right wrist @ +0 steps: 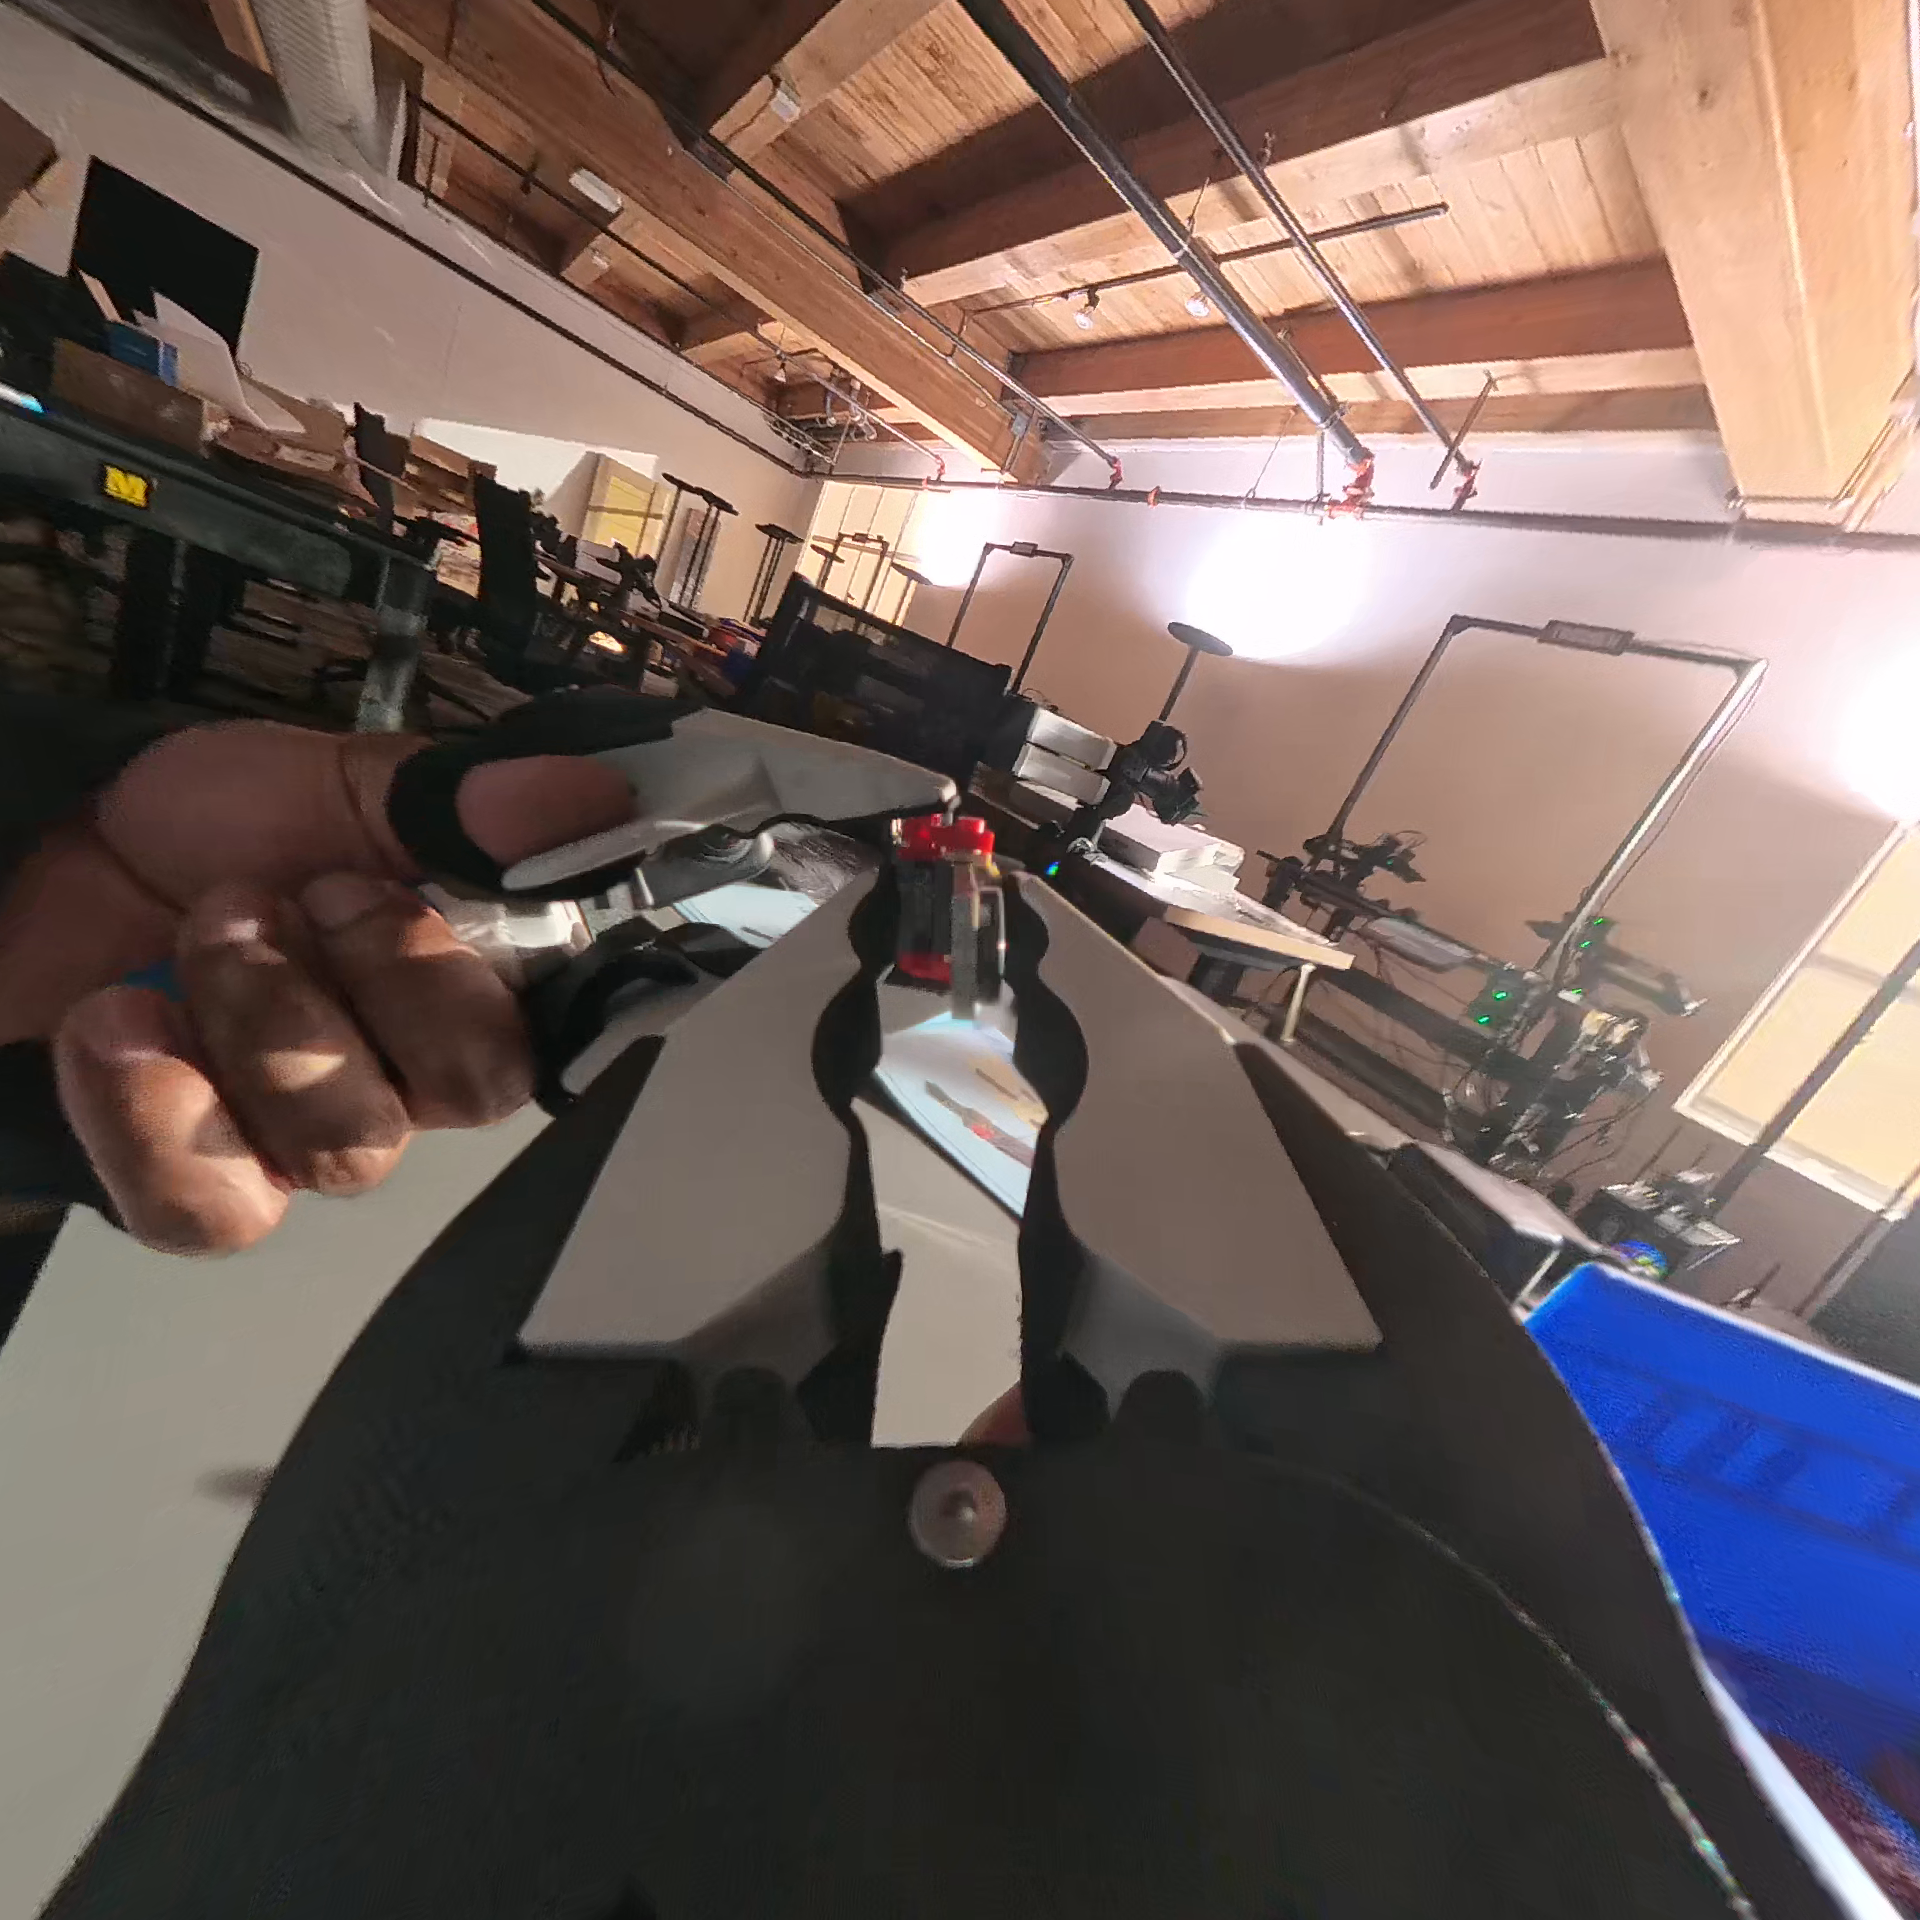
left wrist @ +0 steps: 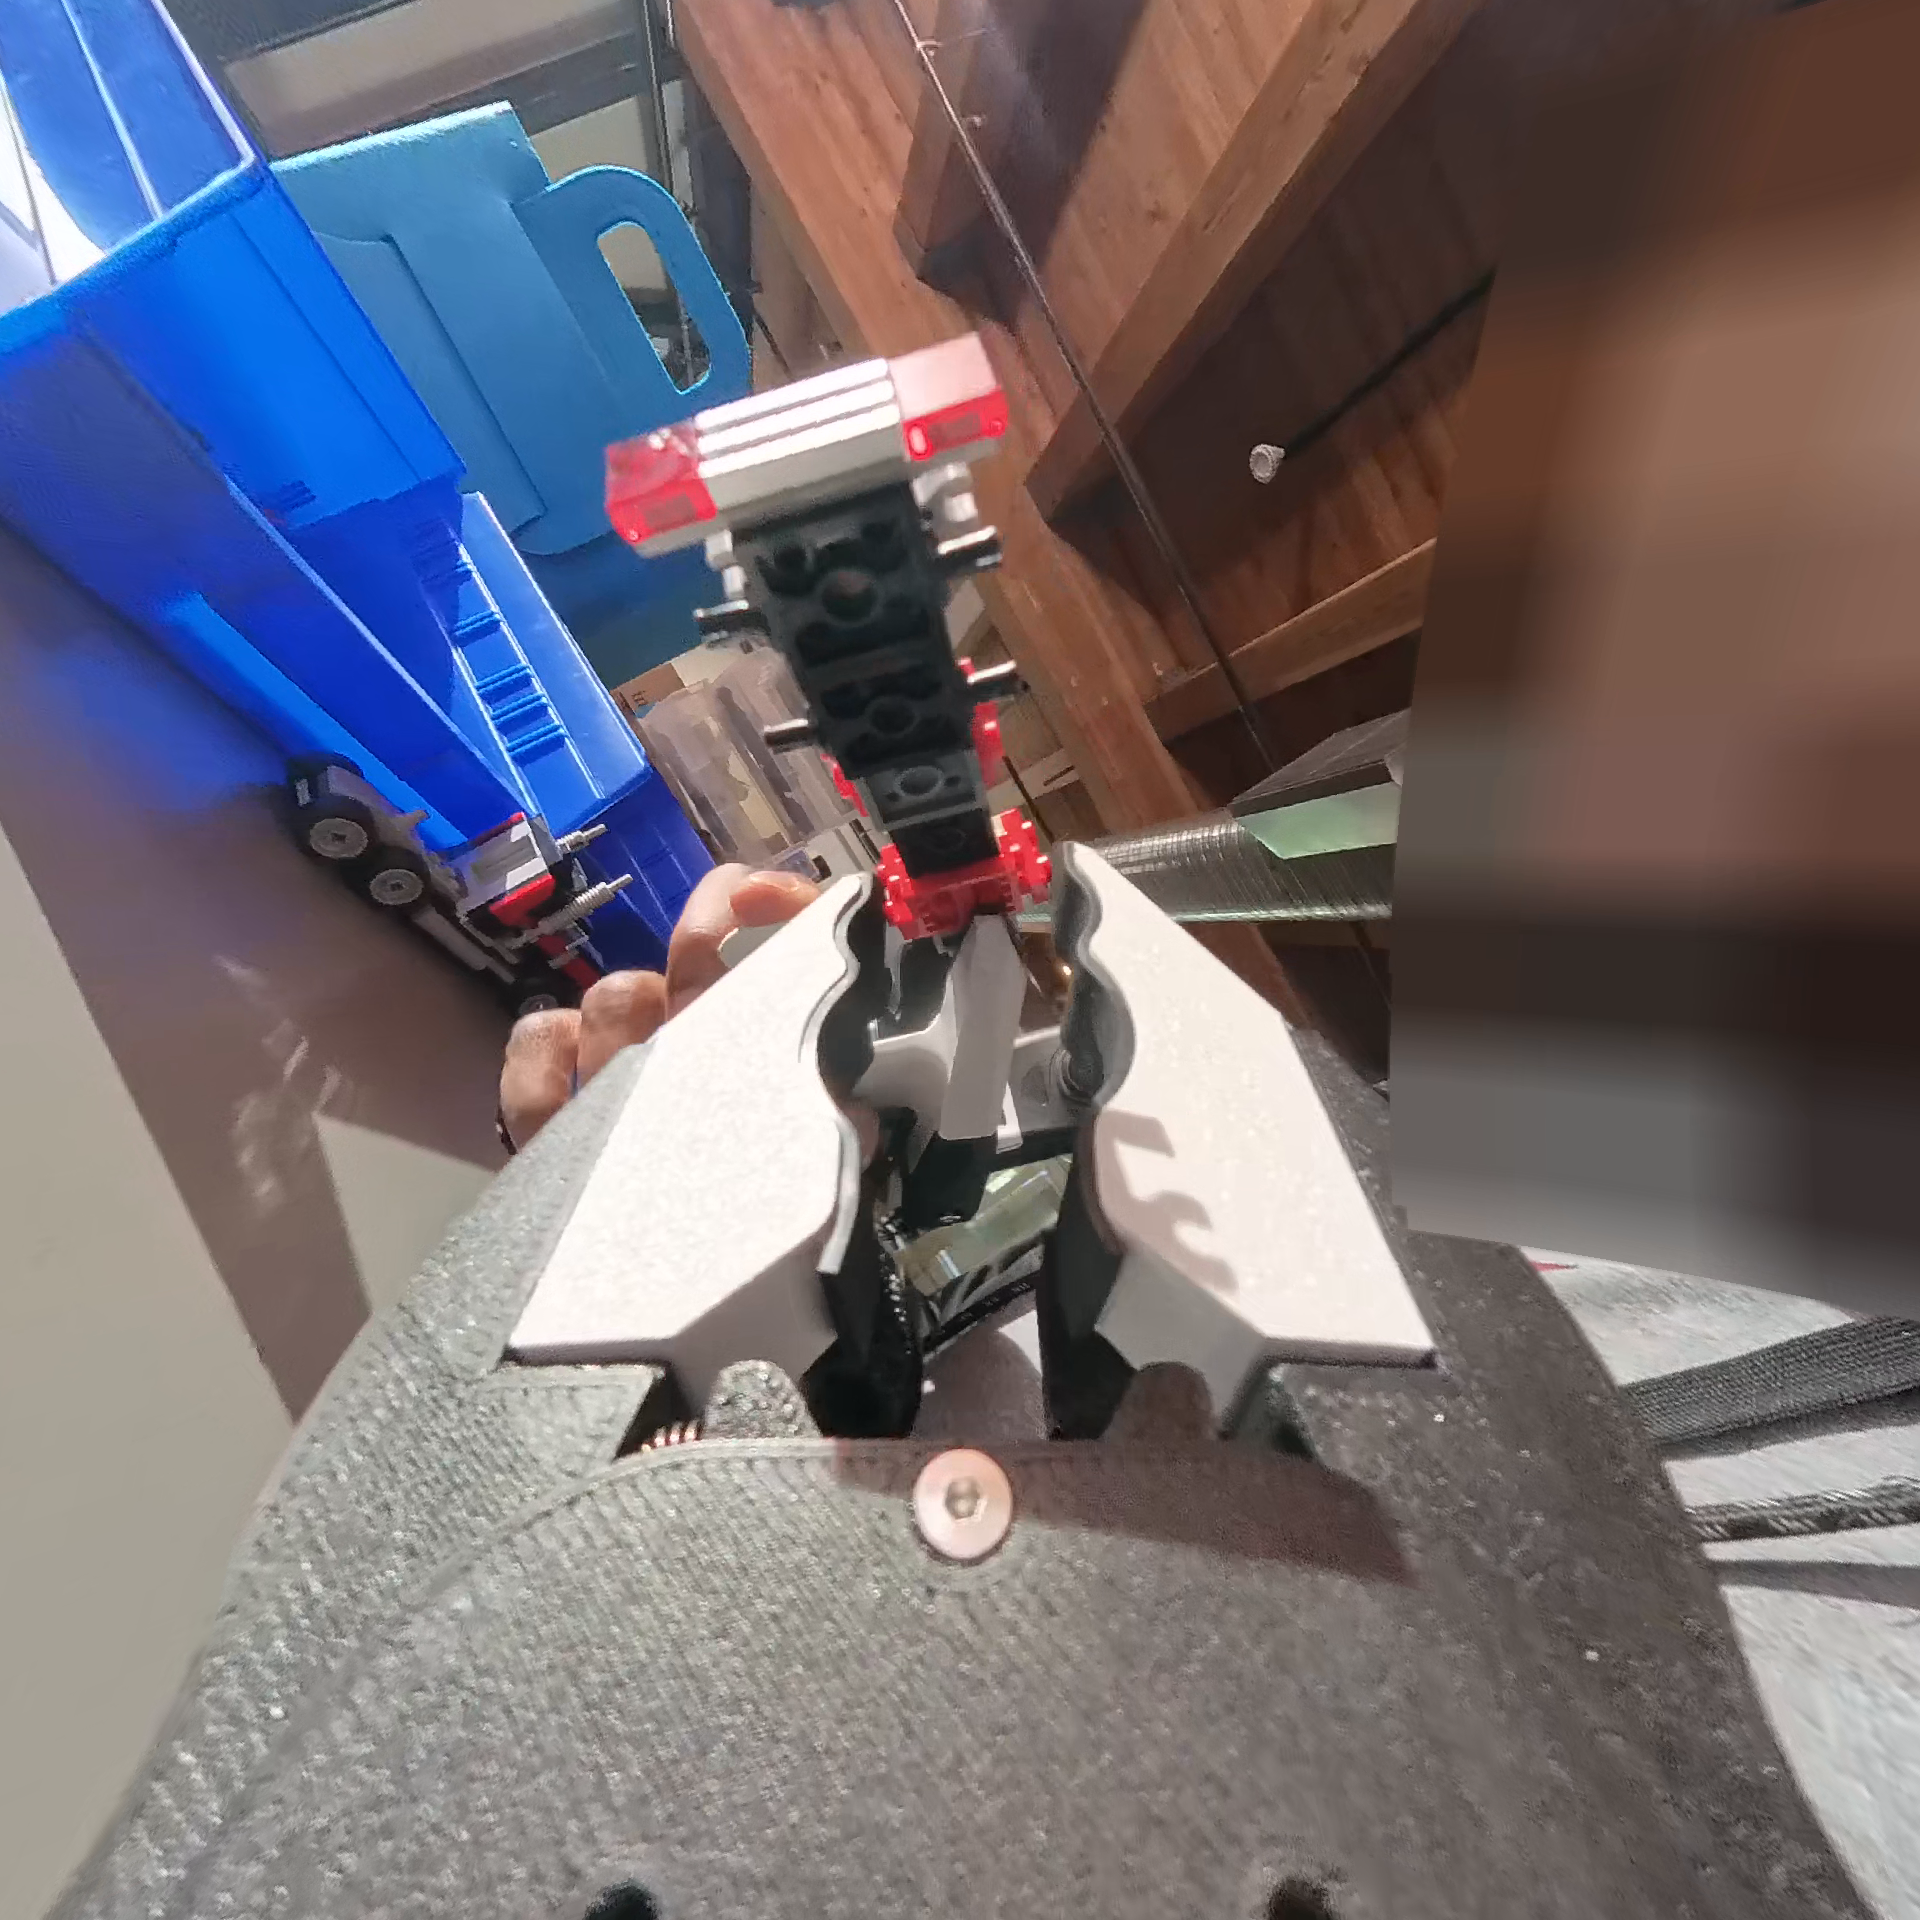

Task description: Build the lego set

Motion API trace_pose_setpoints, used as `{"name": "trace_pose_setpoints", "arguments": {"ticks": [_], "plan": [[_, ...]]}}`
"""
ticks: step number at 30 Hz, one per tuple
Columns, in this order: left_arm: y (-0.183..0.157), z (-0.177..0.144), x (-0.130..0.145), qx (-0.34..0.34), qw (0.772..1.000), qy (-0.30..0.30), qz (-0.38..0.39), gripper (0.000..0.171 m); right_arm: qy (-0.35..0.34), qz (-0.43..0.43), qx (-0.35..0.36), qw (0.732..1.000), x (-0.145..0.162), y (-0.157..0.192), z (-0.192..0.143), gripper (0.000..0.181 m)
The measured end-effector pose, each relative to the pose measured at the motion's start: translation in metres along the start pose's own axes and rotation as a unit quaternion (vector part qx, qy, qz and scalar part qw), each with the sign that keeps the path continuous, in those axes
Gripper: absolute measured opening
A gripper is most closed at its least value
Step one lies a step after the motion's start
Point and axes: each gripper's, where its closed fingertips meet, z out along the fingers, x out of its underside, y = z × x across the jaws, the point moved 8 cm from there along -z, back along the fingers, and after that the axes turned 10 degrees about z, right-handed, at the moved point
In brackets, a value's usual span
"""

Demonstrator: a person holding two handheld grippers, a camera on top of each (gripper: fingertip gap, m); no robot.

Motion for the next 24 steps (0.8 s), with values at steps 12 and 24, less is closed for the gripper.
{"name": "trace_pose_setpoints", "arguments": {"ticks": [12,24], "plan": [[-0.005,-0.003,-0.024,-0.051,0.981,-0.004,0.185,0.049,-0.070,0.541,-0.066,0.836,0.011,-0.034,0.011,0.021],[0.009,-0.008,-0.024,-0.084,0.988,-0.012,0.128,0.019,-0.022,0.593,-0.062,0.803,0.030,-0.025,0.018,0.022]]}}
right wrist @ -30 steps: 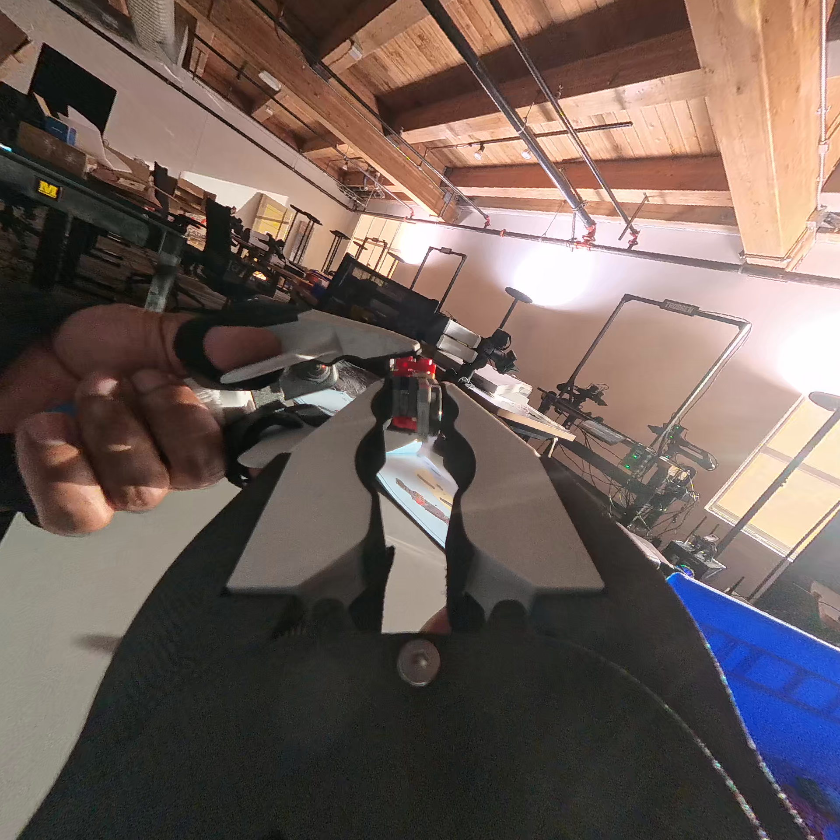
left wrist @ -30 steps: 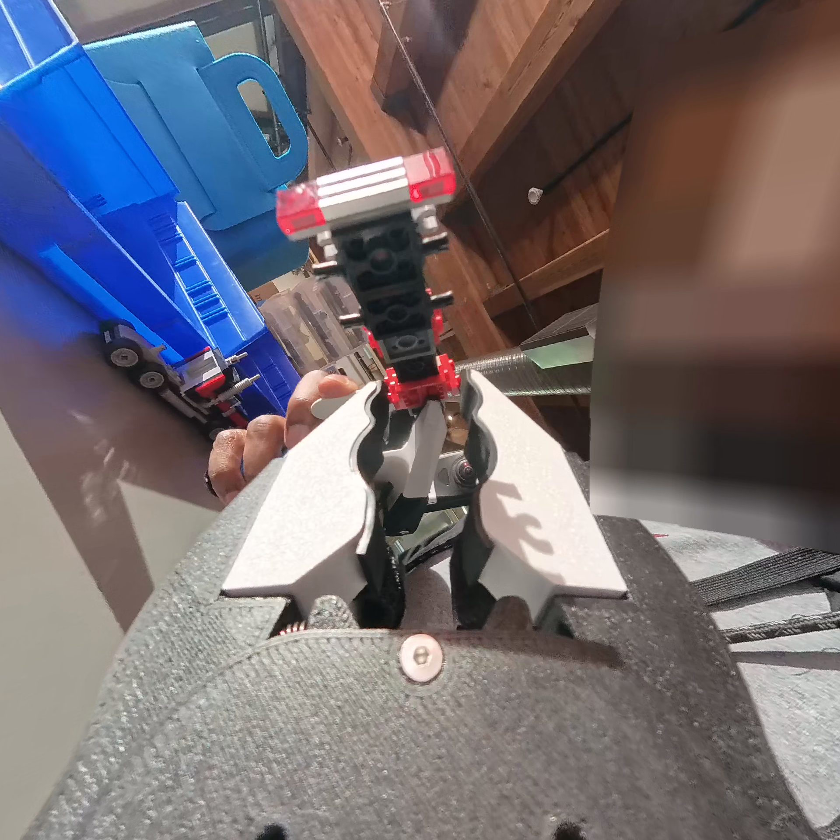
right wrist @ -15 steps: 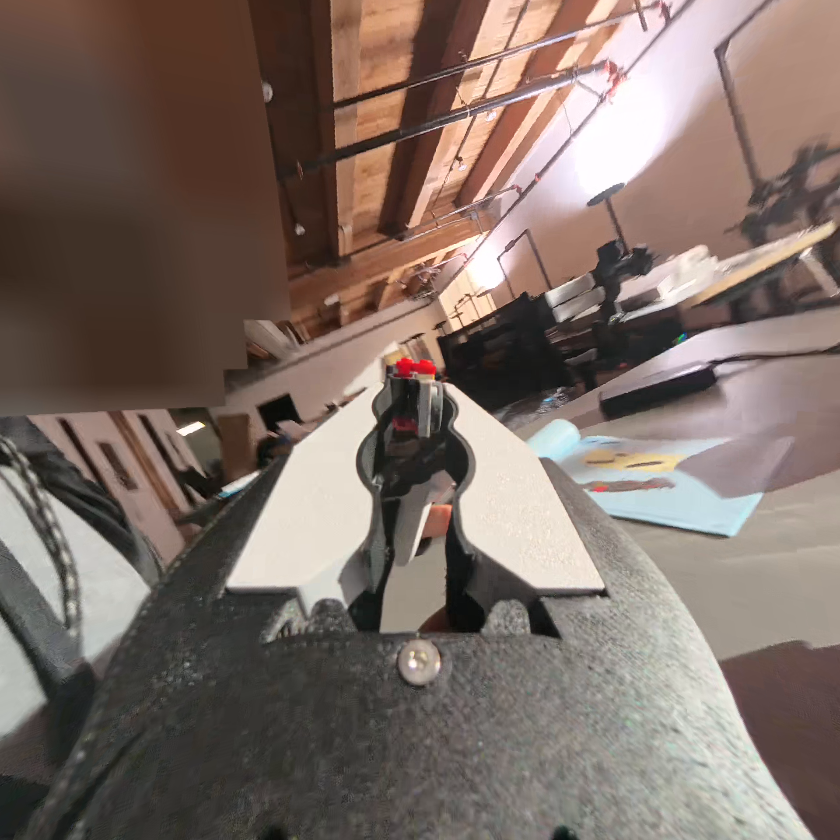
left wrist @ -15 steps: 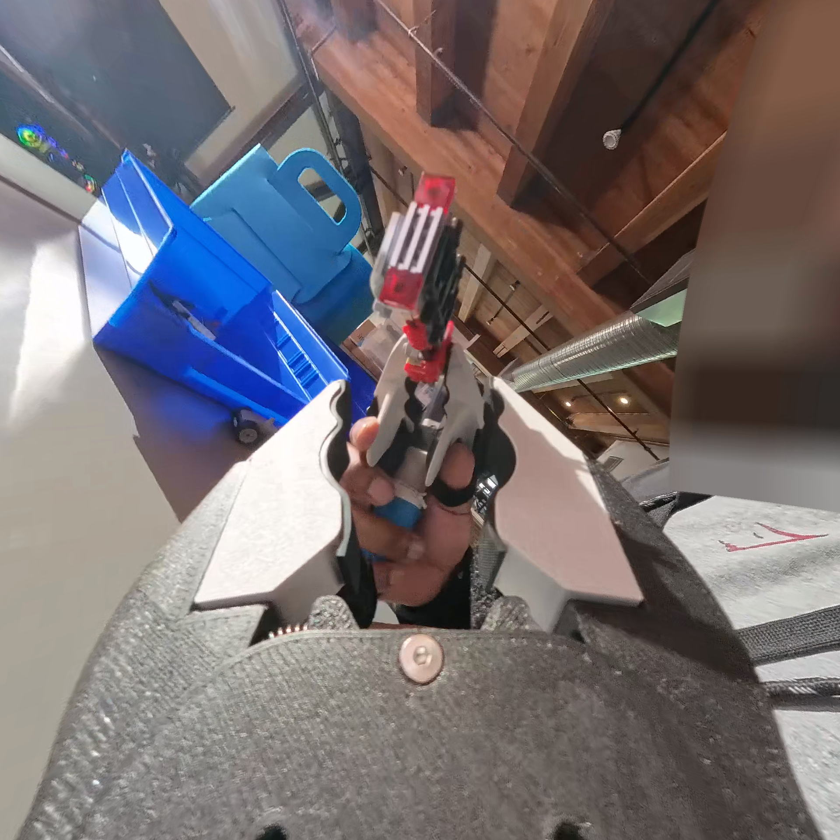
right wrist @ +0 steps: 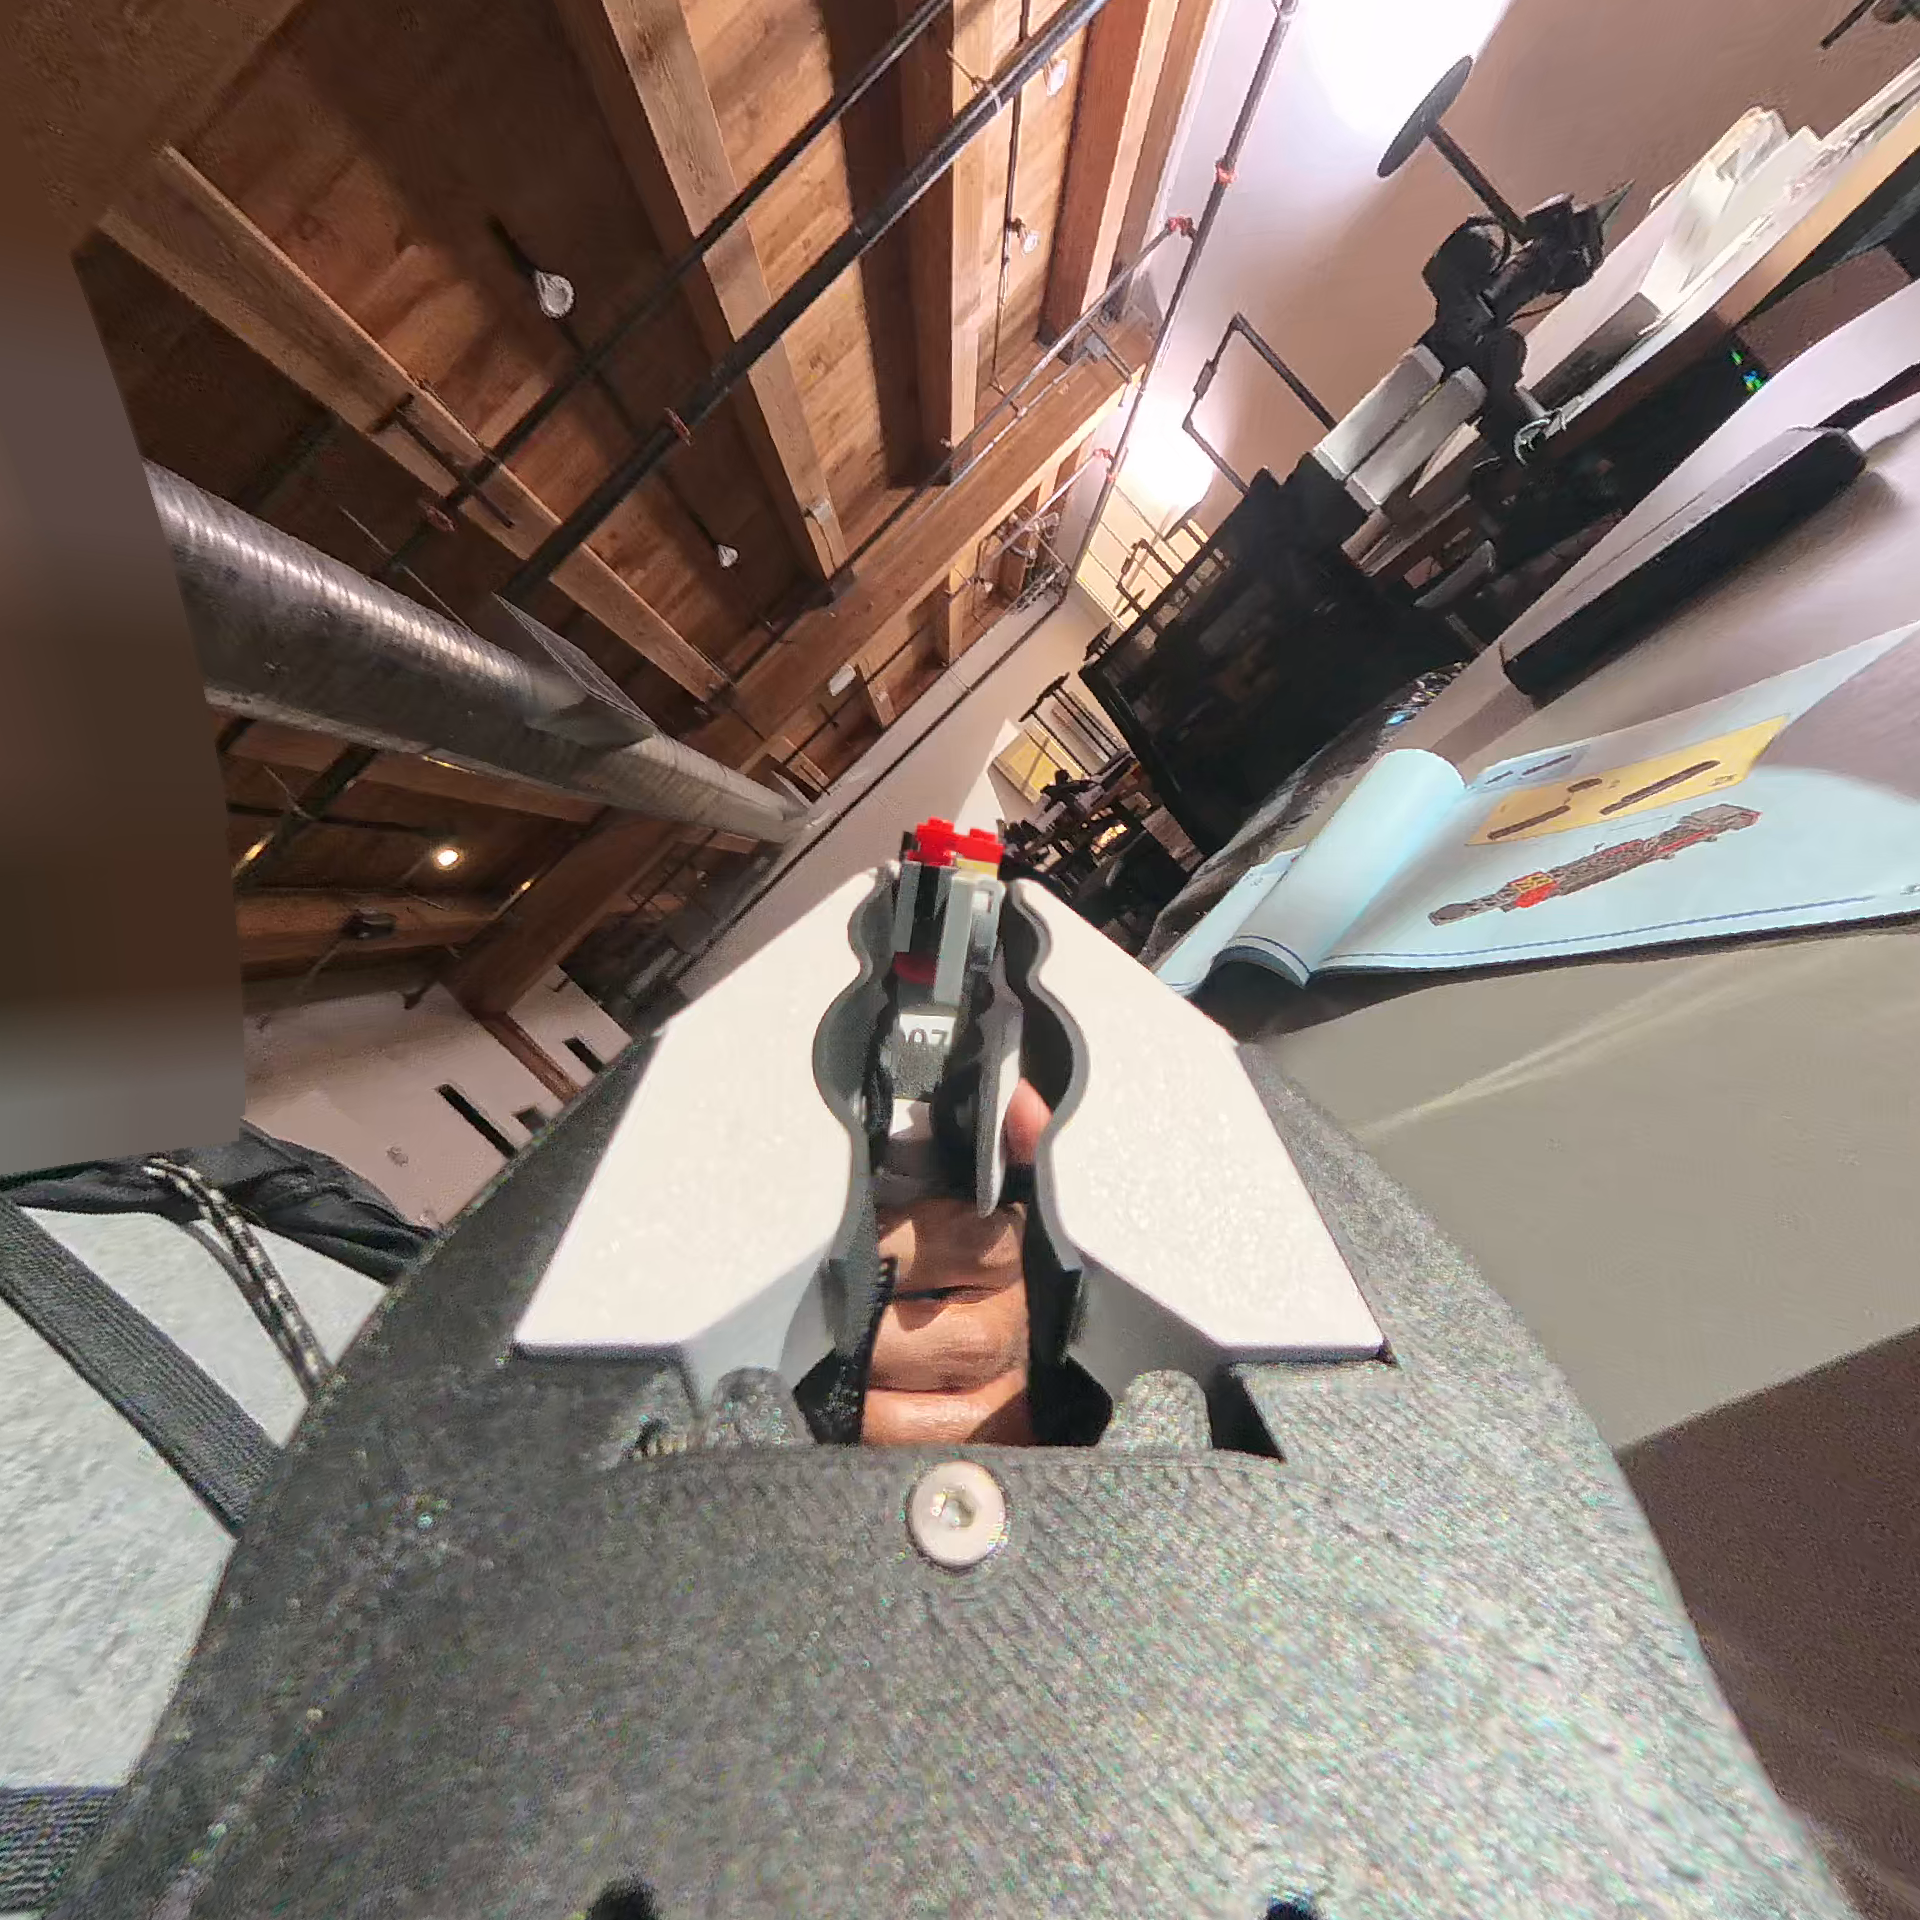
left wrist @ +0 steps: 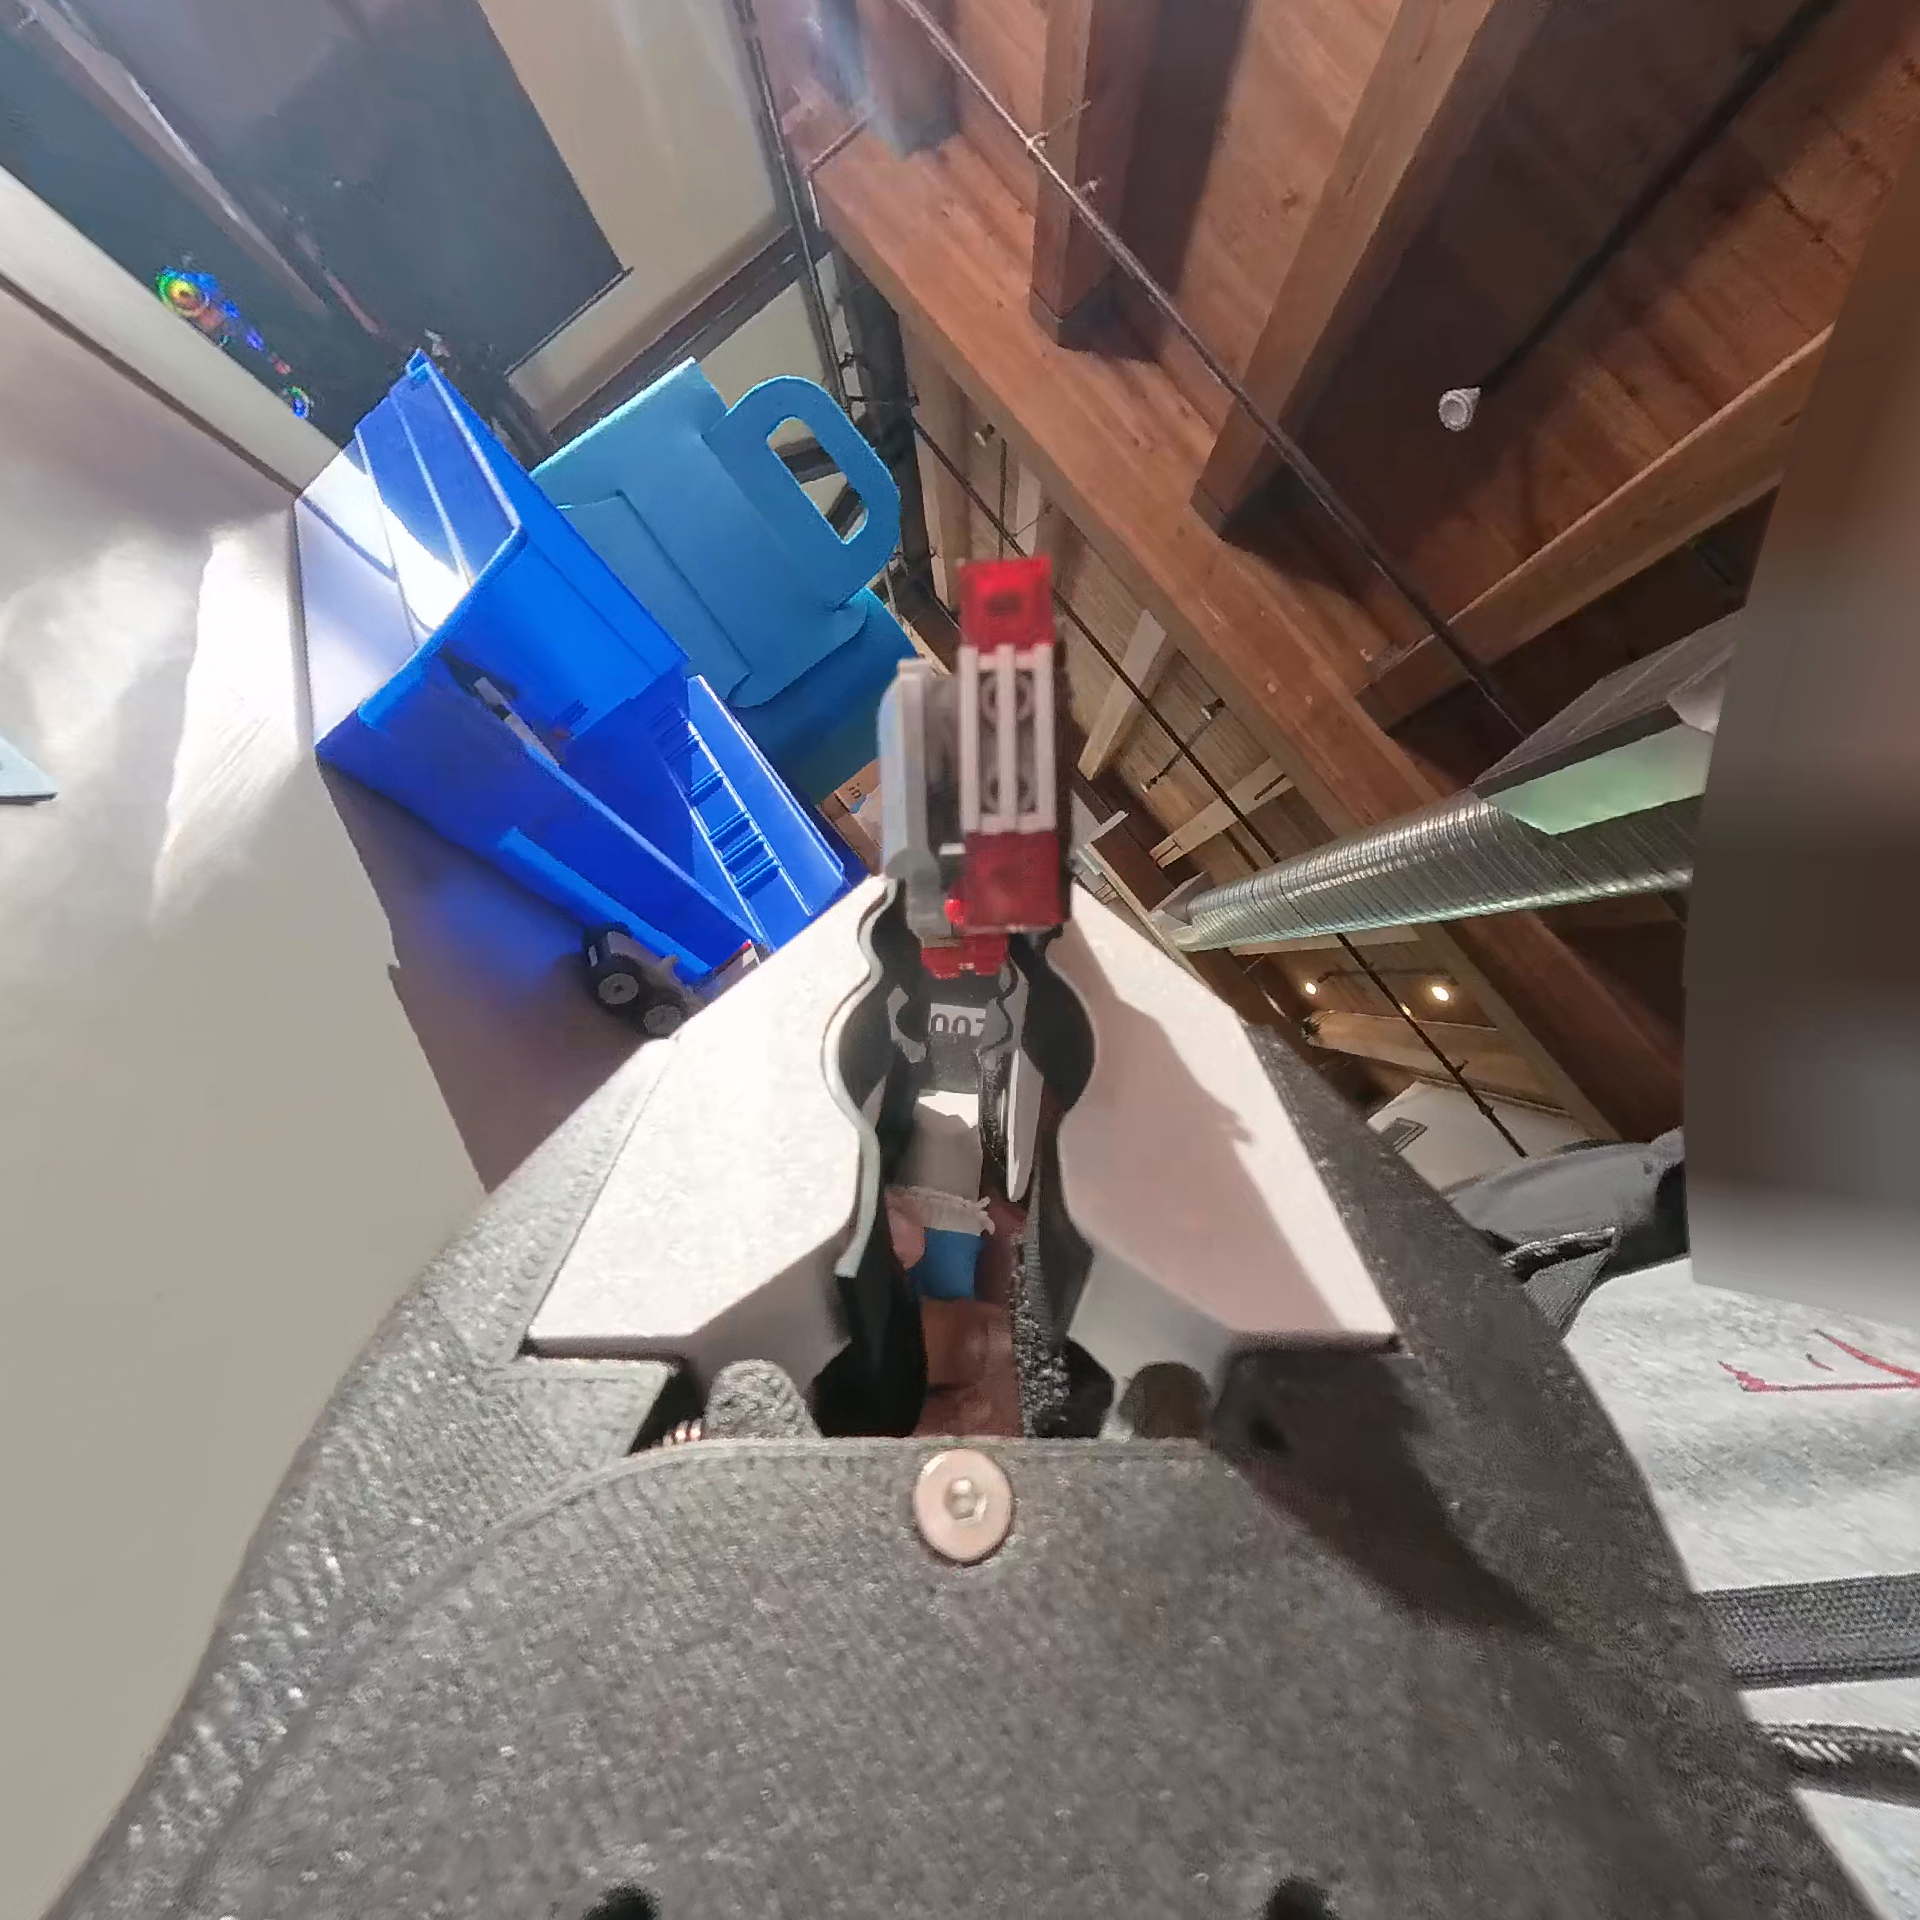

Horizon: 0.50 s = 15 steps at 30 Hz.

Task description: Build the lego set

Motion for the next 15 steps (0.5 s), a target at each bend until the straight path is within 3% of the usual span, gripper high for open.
{"name": "trace_pose_setpoints", "arguments": {"ticks": [4,8,10,12,15], "plan": [[0.005,-0.004,0.002,-0.006,0.999,-0.016,-0.051,0.019,0.020,-0.054,0.031,0.998,-0.003,-0.001,0.001,0.035],[0.008,-0.009,-0.001,-0.020,0.998,-0.015,-0.064,0.018,0.048,-0.198,0.077,0.976,-0.014,0.003,-0.003,0.058],[0.009,-0.011,-0.002,-0.028,0.997,-0.003,-0.069,0.019,0.072,-0.313,0.092,0.943,-0.020,0.009,-0.004,0.061],[0.009,-0.013,-0.003,-0.037,0.996,0.013,-0.076,0.019,0.110,-0.427,0.093,0.893,-0.021,0.015,-0.003,0.063],[0.009,-0.015,-0.004,-0.044,0.995,0.031,-0.082,0.019,0.173,-0.527,0.066,0.829,-0.017,0.021,0.004,0.063]]}}
